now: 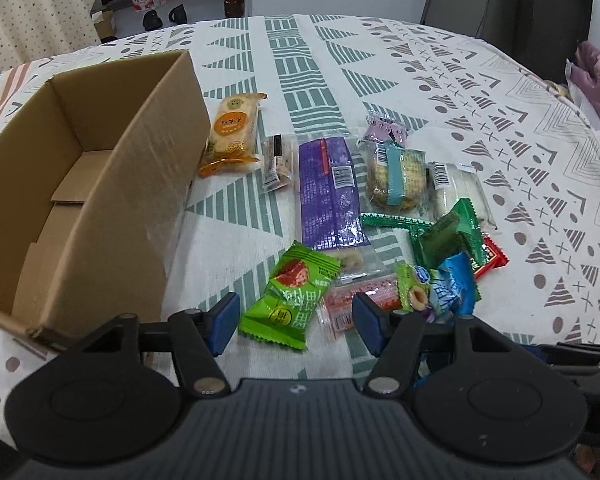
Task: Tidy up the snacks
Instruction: 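Grasp the green candy packet with left gripper while right gripper grasps blue wrapper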
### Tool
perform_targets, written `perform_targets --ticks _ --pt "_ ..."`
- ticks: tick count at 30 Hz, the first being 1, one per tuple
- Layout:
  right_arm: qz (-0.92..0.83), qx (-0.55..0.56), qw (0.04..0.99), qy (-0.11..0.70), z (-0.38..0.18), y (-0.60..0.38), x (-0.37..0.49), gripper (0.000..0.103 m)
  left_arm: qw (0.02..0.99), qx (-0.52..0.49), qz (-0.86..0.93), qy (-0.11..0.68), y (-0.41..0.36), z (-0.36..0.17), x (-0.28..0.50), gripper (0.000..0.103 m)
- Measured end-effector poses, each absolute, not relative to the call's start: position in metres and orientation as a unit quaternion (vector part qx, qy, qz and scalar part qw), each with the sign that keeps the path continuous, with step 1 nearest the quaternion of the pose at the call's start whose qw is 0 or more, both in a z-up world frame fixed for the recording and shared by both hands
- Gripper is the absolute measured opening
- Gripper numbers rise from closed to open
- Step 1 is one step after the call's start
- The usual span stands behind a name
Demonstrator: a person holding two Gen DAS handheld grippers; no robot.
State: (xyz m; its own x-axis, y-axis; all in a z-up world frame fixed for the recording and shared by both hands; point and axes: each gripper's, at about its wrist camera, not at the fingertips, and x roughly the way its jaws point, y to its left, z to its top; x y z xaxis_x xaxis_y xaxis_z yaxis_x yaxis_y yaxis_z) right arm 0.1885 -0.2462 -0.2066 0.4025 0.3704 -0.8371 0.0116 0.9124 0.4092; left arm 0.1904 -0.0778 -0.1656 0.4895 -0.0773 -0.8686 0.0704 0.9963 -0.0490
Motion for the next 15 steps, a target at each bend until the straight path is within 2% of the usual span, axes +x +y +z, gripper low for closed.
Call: perform_targets --ticks 3,7,9,10,11,15 --pt "0.115 0.174 0.822 0.530 -0.206 -0.245 0.187 0.034 0.863 0.000 -0.042 0.504 -0.077 -0.171 0.195 0.061" --pt "0.117 0.185 0.824 0.522 -0.204 -0.249 0.186 0.027 0.863 -0.003 -0.050 0.502 -0.076 -0.175 0.198 0.054" --pt "0.114 0.184 0.828 0.517 -0.201 -0.250 0.183 0.026 0.863 -0.007 -0.051 0.503 -0.075 -0.176 0.199 0.049" --pt "0.113 0.185 0.829 0.515 -0.201 -0.251 0.184 0.026 0.862 -0.011 -0.052 0.504 -0.074 -0.176 0.199 0.042" --pt "0.113 0.187 0.830 0.513 -0.200 -0.251 0.184 0.026 0.861 -0.013 -0.051 0.507 -0.074 -0.177 0.199 0.030" --pt "0.107 0.193 0.834 0.505 -0.196 -0.254 0.182 0.026 0.860 -0.024 -0.046 0.508 -0.071 -0.177 0.195 0.028"
